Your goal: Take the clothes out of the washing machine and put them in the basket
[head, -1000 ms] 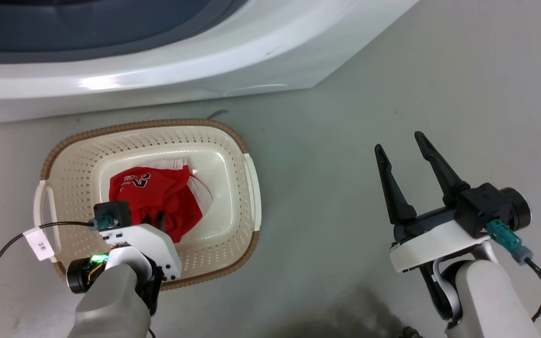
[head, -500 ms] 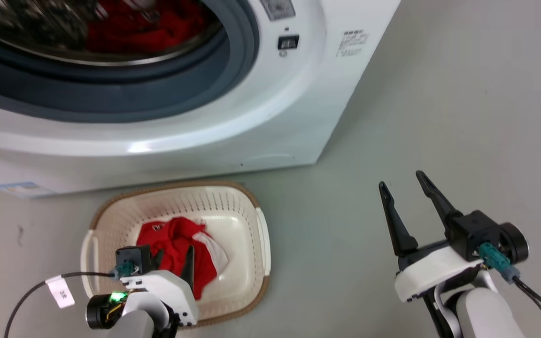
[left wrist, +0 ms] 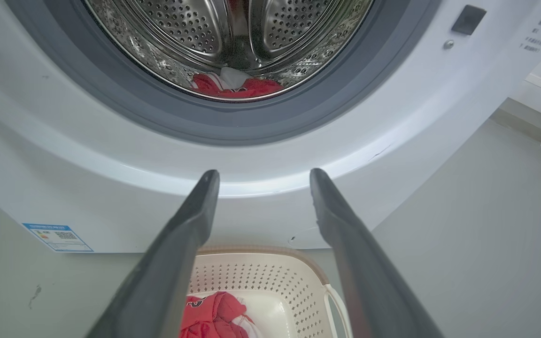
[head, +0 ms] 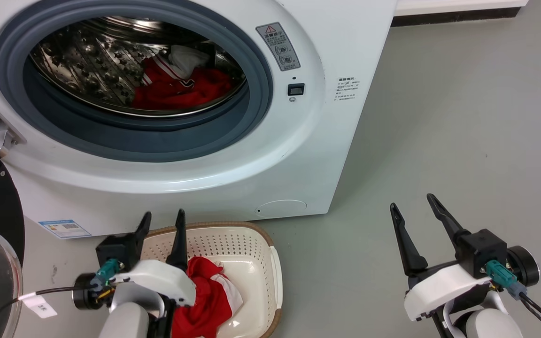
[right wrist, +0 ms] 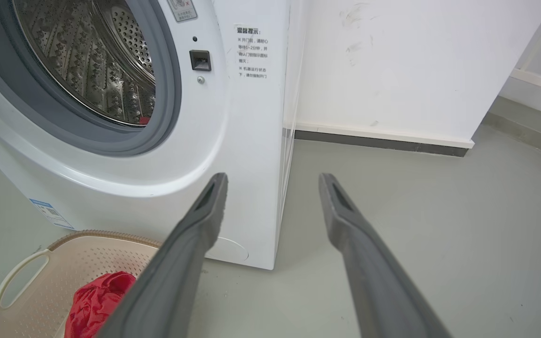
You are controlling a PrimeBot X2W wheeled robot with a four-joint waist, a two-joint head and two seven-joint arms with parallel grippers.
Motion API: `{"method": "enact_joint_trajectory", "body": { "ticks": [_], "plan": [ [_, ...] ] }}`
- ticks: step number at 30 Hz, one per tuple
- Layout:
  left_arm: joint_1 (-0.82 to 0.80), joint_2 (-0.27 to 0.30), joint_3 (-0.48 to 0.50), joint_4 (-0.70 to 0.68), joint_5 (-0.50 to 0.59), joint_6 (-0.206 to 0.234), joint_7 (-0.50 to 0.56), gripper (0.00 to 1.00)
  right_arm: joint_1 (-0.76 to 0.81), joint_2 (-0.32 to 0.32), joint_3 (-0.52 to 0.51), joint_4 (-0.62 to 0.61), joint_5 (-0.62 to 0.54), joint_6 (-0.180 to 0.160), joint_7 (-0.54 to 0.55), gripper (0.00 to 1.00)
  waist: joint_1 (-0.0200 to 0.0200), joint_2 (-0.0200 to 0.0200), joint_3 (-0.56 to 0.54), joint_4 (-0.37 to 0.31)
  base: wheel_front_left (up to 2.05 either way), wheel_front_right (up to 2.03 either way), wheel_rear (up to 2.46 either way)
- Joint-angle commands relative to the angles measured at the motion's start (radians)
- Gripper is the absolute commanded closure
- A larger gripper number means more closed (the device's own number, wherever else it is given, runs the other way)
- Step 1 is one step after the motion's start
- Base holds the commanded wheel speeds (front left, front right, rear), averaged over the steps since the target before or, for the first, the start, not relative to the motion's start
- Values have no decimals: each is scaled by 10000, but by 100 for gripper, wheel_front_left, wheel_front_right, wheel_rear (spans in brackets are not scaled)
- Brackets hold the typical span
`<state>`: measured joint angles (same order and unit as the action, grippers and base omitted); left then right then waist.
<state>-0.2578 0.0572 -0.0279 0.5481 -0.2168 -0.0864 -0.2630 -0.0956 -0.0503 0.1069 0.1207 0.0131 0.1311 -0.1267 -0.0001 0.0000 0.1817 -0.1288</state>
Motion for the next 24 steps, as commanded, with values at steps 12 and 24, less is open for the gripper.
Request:
{"method": "enact_joint_trajectory", "body": {
  "ticks": [12, 24],
  "plan": [
    [-1916, 79, 717, -267, -179, -79, -24, 0, -102, 2, 213, -330, 81, -7, 88, 0, 1, 0, 327, -312, 0, 0, 0],
    [-5587, 1394, 671, 2403, -66, -234, 401, 0, -748, 3, 810, -248, 529, -7, -283, 0, 1, 0, 2029, -1291, 0, 0, 0]
  ]
}}
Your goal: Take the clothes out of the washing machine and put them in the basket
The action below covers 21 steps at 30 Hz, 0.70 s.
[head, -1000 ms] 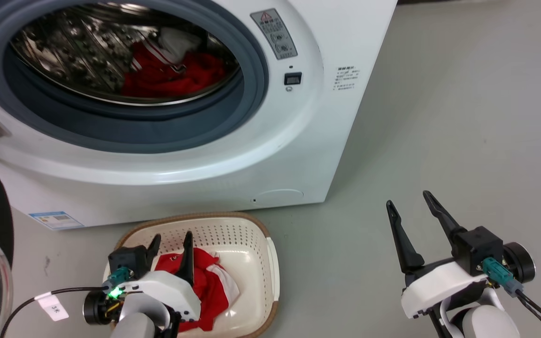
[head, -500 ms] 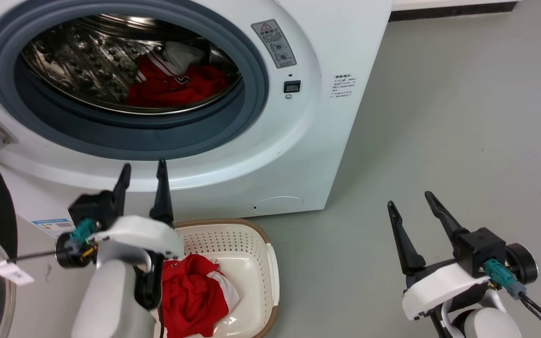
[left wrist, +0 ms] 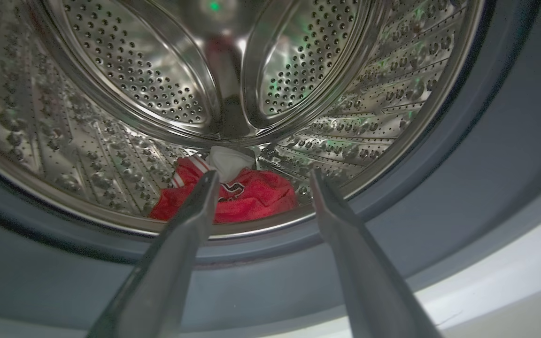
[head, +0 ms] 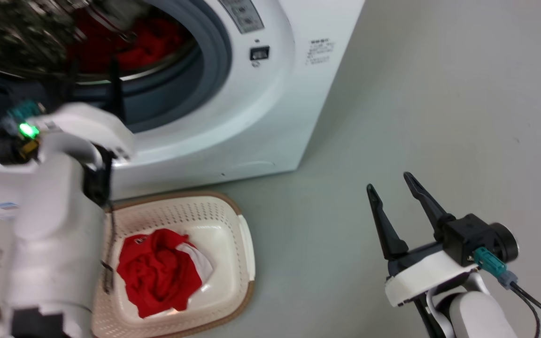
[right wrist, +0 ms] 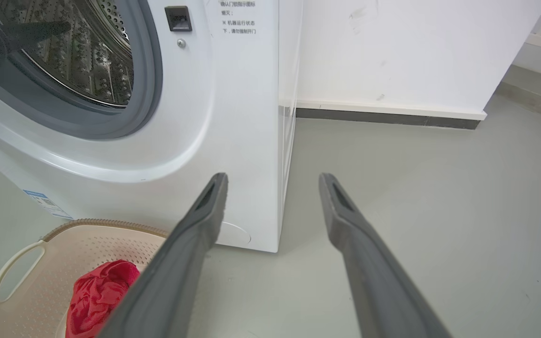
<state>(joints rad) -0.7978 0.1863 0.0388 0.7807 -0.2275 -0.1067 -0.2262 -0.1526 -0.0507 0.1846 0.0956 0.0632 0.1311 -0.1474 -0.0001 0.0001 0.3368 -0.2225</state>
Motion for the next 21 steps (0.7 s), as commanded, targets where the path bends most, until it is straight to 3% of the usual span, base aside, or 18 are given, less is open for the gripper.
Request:
{"method": "enact_joint_trajectory", "body": {
  "ticks": [1, 11, 21],
  "plan": [
    [-491, 260, -10, 312, 54, -41, 164, 0, -237, 7, 104, 44, 92, -7, -130, 0, 1, -1, 642, -456, 0, 0, 0],
    [-3372, 1758, -500, 2042, 605, 0, 1803, 0, -1004, 12, 777, 510, 907, -7, -827, 0, 1, -1, 2341, -1524, 0, 0, 0],
    [-5701, 2728, -1044, 2996, 1054, 9, 4109, 0, -1522, 12, 1258, 931, 1706, -7, -1171, 0, 1, -1, 3660, -2387, 0, 0, 0]
  ]
}}
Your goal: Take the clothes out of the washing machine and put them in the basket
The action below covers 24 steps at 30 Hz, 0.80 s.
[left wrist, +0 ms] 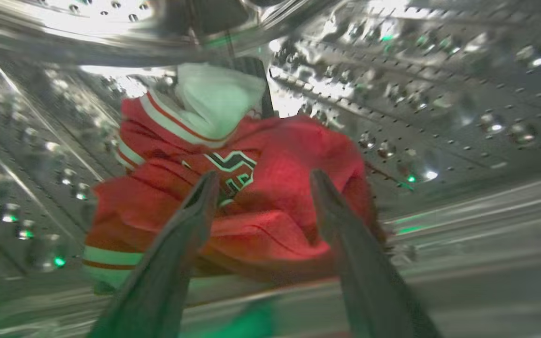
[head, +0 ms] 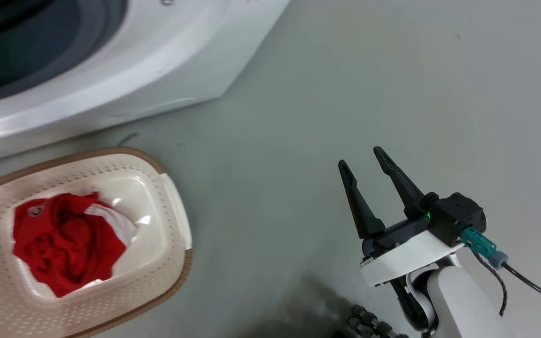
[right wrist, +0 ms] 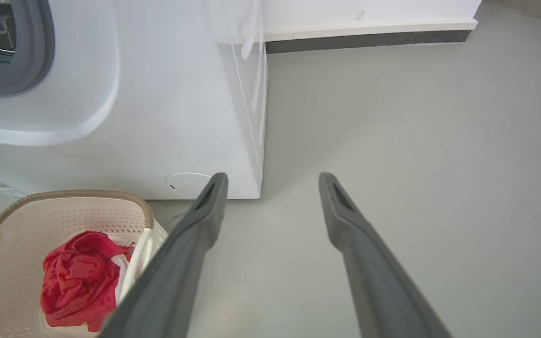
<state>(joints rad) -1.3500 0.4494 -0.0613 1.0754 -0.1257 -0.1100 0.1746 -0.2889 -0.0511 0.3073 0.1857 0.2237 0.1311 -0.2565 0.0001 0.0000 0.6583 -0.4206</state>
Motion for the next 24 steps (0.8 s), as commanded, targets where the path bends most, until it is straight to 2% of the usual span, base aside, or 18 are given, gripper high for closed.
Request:
{"method": "enact_joint_trajectory", "body": {
  "ticks": [1, 6, 13, 14, 15, 16, 17, 21, 24],
  "plan": [
    [-336, 176, -74, 115, 61, 48, 319, 0, -205, 18, 56, 48, 151, -7, -77, 0, -1, 0, 545, -480, 0, 0, 0],
    [-1100, 450, -32, 364, -51, 194, 1326, 0, -247, 17, 190, -38, 340, -7, -86, 0, -1, 0, 866, -793, 0, 0, 0],
    [-1731, 668, -131, 769, -123, 274, 3247, 0, -86, 17, 340, -163, 606, -7, -88, 0, -1, 0, 1028, -1009, 0, 0, 0],
    [-1792, 699, -151, 781, -122, 275, 3454, 26, -80, 15, 356, -162, 612, -7, -88, 0, -1, 0, 1025, -1029, 0, 0, 0],
    [-1851, 731, -173, 779, -127, 275, 3649, 61, -65, 15, 371, -165, 629, -7, -88, 0, -1, 0, 1020, -1045, 0, 0, 0],
    [-1891, 768, -182, 729, -136, 274, 3767, 85, -57, 15, 394, -166, 655, -7, -89, 0, -1, 0, 1014, -1060, 0, 0, 0],
    [-1911, 809, -185, 671, -152, 294, 3851, 100, -54, 15, 413, -161, 673, -7, -89, 0, -1, 0, 1001, -1076, 0, 0, 0],
    [-1737, 932, -223, 346, -121, 521, 3804, 100, -81, 15, 463, -123, 726, -7, -89, 0, -1, 0, 919, -1111, 0, 0, 0],
    [-1431, 928, -173, -56, -178, 791, 3245, 100, -79, 14, 409, -121, 690, -7, -90, 0, -1, 0, 789, -1081, 0, 0, 0]
  ]
}}
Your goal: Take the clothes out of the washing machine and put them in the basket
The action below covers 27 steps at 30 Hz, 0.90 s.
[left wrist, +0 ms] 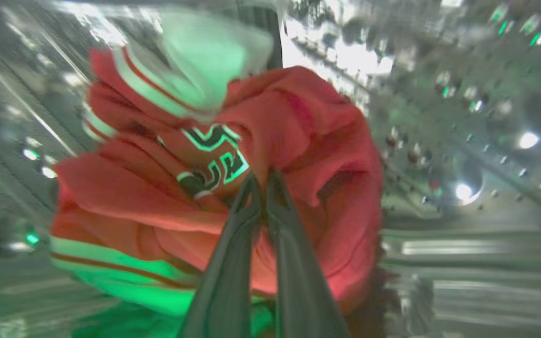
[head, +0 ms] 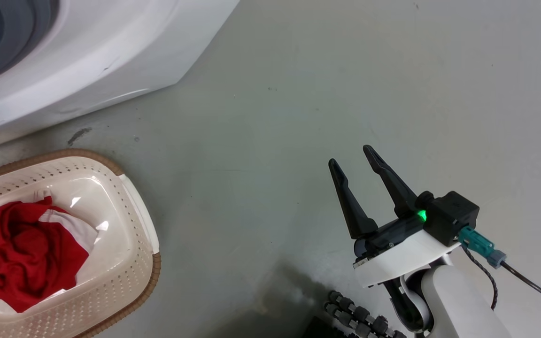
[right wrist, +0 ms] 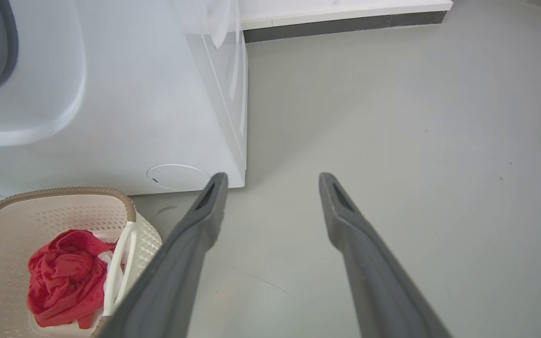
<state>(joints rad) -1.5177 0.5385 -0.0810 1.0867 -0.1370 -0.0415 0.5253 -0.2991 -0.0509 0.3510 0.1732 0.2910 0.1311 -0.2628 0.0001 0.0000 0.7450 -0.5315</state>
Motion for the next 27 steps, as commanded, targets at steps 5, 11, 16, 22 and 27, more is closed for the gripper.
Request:
{"method": "enact_joint_trajectory", "body": {
  "ticks": [5, 11, 16, 22, 27],
  "plan": [
    [860, -3, 89, -800, -82, 436, -1598, 100, -23, 12, -182, 78, -94, -7, -25, 0, -1, 0, -402, 179, 0, 0, 0],
    [2220, -314, 121, -1420, -293, 387, -4055, 100, 9, 9, -417, 317, -418, -7, -24, 0, -1, 0, -1345, 599, 0, 0, 0],
    [3500, -787, 214, -1383, -641, 219, -5689, 100, 201, 6, -603, 609, -767, -7, -24, 0, -1, 0, -2386, 1045, 0, 0, 0],
    [4753, -1392, 277, -1296, -983, 25, -7058, 100, 440, 3, -897, 901, -1226, -7, 17, 0, -1, 0, -3487, 1547, 0, 0, 0],
    [5765, -1922, 258, -1531, -1187, 22, -7697, 100, 778, 1, -1207, 957, -1479, -7, 241, 0, -1, 0, -4359, 1931, 0, 0, 0]
  ]
}}
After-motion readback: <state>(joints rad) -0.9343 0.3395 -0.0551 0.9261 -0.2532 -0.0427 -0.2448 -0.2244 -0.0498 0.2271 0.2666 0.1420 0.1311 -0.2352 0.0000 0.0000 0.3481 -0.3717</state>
